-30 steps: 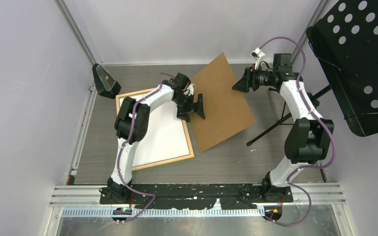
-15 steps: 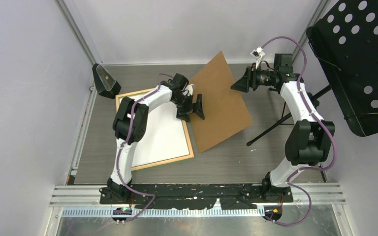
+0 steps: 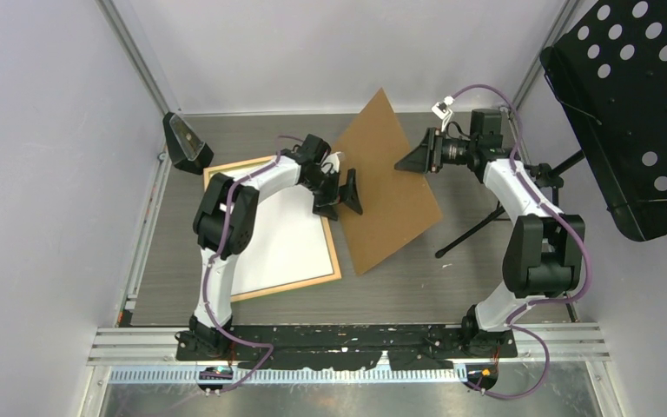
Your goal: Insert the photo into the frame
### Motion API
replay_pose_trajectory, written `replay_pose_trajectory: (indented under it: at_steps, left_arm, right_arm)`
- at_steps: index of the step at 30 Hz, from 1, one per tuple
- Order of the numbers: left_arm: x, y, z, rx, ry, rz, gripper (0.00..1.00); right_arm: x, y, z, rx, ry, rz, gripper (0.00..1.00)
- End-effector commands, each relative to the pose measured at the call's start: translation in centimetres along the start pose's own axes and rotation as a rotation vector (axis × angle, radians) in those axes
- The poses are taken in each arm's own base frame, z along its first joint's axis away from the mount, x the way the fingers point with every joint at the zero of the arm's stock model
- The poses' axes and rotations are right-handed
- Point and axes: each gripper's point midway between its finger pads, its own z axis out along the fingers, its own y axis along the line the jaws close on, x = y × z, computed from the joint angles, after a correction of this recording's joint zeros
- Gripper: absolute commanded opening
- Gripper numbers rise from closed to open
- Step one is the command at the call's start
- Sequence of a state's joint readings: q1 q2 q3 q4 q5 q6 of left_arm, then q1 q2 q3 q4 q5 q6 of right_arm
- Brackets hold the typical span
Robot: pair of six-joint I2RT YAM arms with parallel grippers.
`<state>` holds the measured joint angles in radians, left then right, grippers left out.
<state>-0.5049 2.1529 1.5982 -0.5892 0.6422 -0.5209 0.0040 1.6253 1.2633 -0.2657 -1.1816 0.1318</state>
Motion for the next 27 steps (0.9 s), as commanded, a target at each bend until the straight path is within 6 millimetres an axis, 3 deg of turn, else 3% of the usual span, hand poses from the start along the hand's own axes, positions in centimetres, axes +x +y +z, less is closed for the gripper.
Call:
replay_pose_trajectory:
  at_steps: [1, 6, 16, 27]
  left_arm:
    - [-0.9, -2.0, 0.3, 0.051, -0.052, 0.047, 0.98]
    - [-0.9, -1.9, 0.4, 0.047, -0.051, 0.044, 0.98]
    - [-0.7, -1.6, 0.4, 0.037, -0.050, 0.043, 0.97]
    - [-0.9, -2.0, 0.0, 0.042, -0.060, 0.049, 0.97]
  right_arm:
    - [-1.1, 5.2, 0.4, -0.139, -0.016, -0.024, 0.54]
    - [-0.6, 4.5, 0.8, -0.057, 0.012, -0.004, 0.52]
    - [-2.4, 1.7, 0.4, 0.266, 0.062, -0.048, 0.46]
    - [-3.1, 3.1, 0.3, 0.494, 0.138, -0.207, 0.31]
